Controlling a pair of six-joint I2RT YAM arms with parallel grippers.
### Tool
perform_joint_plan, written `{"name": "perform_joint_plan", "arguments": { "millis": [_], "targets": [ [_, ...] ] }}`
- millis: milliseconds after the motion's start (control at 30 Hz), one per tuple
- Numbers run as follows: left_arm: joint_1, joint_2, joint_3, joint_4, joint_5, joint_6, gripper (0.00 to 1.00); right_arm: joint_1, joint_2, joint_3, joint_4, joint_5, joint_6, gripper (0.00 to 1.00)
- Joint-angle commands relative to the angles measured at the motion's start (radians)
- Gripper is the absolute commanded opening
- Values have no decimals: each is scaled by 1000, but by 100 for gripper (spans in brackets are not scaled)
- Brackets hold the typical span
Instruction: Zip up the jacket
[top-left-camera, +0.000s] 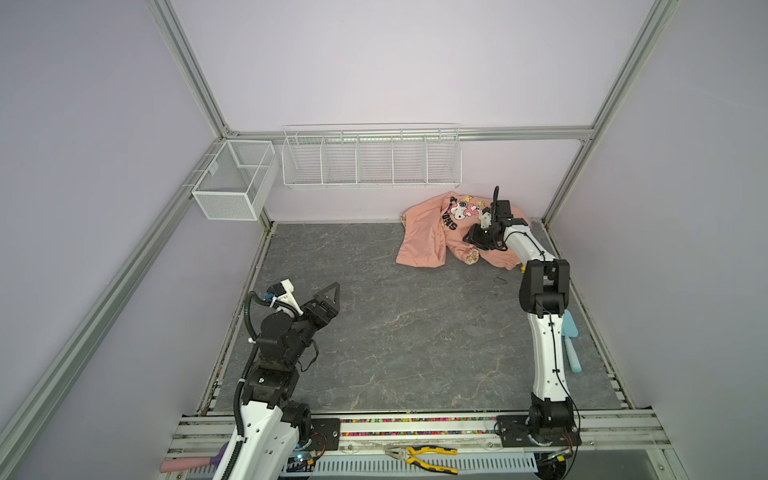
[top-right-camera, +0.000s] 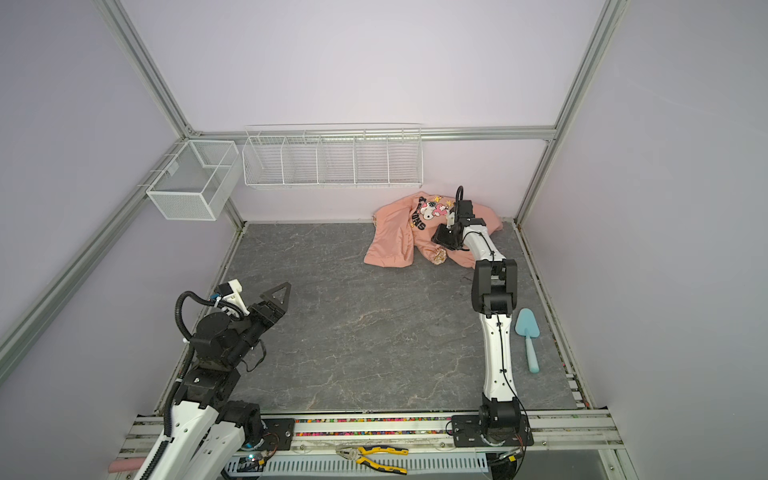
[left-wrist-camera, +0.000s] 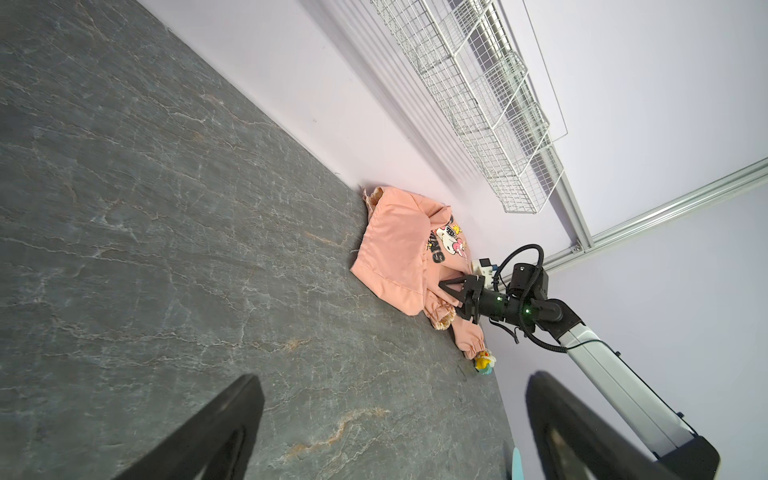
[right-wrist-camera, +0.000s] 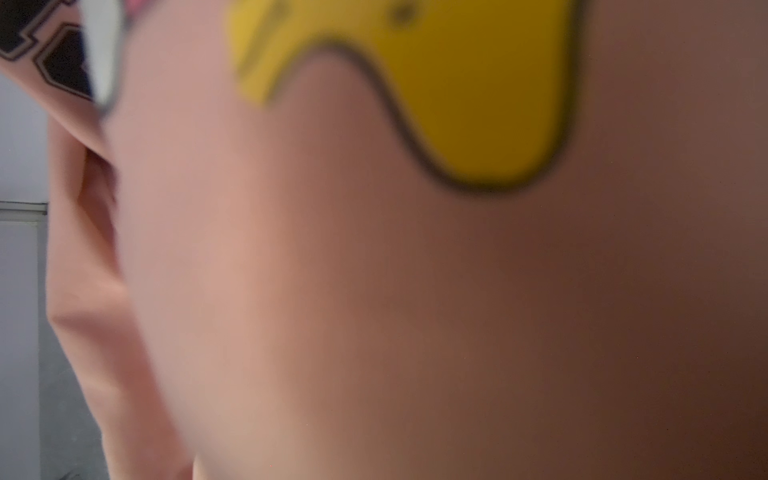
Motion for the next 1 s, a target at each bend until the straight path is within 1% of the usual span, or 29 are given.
{"name": "perform_joint_plan", "arguments": {
  "millis": [0, 233, 433, 567, 700, 833, 967],
  "targets": [
    [-3, -23, 3, -52, -38, 0, 100, 51, -15, -60, 7, -50, -14, 35],
    [-3, -22, 45, -124, -45, 20, 99, 141, -86, -192, 65, -55, -2, 27],
    [-3, -47, 68, -196, -97, 1, 99, 228, -152, -309, 106, -53, -4, 21],
    [-3, -55, 90, -223, -88, 22, 99, 281, -212, -401, 133, -52, -7, 19],
    [-2, -44, 101, -233, -64, 36, 100, 332, -301, -547, 210, -56, 19, 16],
    [-3, -9, 119, -245, -28, 60, 95, 388, -391, -668, 261, -49, 36, 14],
    [-3, 60, 151, -272, 4, 82, 90, 439, -486, -765, 283, -26, 44, 13]
  ]
}}
